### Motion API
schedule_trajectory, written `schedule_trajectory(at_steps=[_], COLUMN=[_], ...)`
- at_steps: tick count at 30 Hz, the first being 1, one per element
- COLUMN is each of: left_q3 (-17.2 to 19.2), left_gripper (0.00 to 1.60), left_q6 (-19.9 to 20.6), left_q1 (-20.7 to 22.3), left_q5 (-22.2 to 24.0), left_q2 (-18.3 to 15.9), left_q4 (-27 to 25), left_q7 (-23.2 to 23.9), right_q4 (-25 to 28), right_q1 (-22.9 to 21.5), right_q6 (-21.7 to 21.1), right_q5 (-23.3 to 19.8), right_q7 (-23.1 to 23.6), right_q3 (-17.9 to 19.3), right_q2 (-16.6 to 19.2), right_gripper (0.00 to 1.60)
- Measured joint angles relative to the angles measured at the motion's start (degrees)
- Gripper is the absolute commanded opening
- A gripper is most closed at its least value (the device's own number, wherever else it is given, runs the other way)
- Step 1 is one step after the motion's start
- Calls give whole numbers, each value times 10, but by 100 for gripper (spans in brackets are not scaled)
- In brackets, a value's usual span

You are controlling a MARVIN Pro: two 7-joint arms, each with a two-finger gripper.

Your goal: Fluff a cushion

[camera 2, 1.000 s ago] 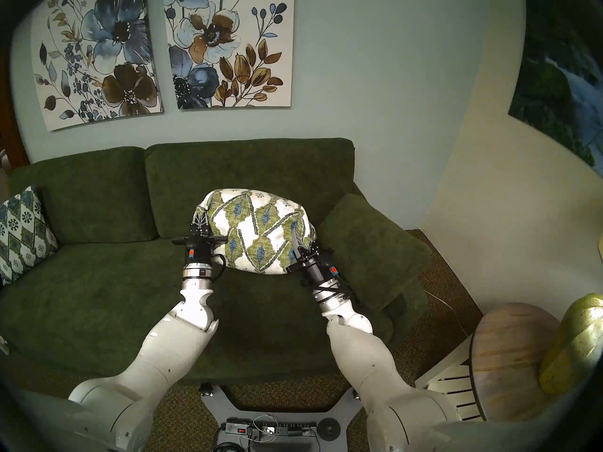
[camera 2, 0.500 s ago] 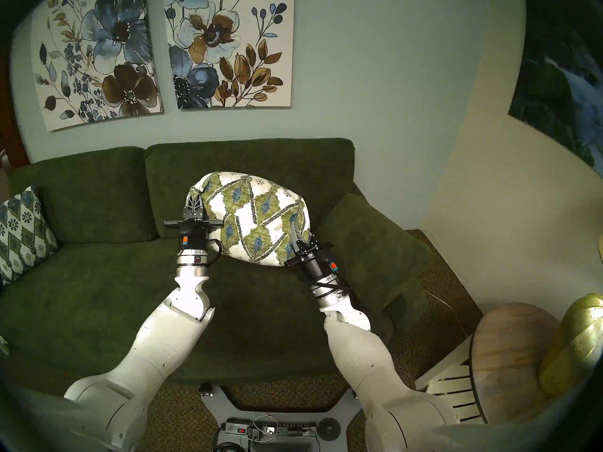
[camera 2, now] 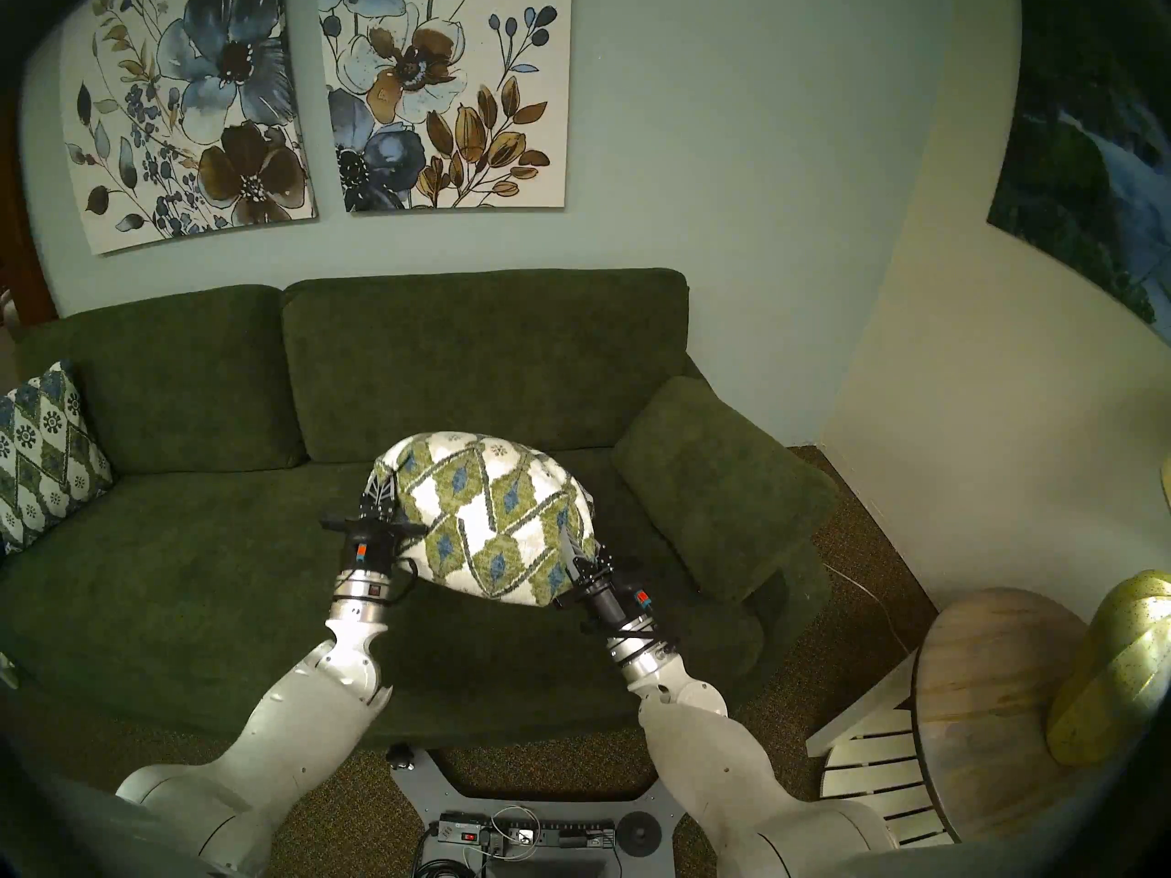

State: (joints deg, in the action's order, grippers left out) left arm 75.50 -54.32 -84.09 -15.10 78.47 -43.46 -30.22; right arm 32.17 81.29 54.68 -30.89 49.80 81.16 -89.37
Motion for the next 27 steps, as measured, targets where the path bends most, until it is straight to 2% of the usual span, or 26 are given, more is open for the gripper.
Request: schedule_trajectory(at_steps=[13,27], left_q3=[-4,-2], left_gripper=[0,0], left_q6=[-8,-8], left_q1=[-54,-53], left_q5=[6,14], left_q2=[23,45], left_q4=[93,144], left_q7=[-3,-8], right_q4=[-75,-121], right_q1=[31,24], right_q6=[3,3], right_q5=[14,16], right_q7=[-5,-6], right_q3=[-2,-1], right_q2=[-1,-4], right_gripper=[0,0])
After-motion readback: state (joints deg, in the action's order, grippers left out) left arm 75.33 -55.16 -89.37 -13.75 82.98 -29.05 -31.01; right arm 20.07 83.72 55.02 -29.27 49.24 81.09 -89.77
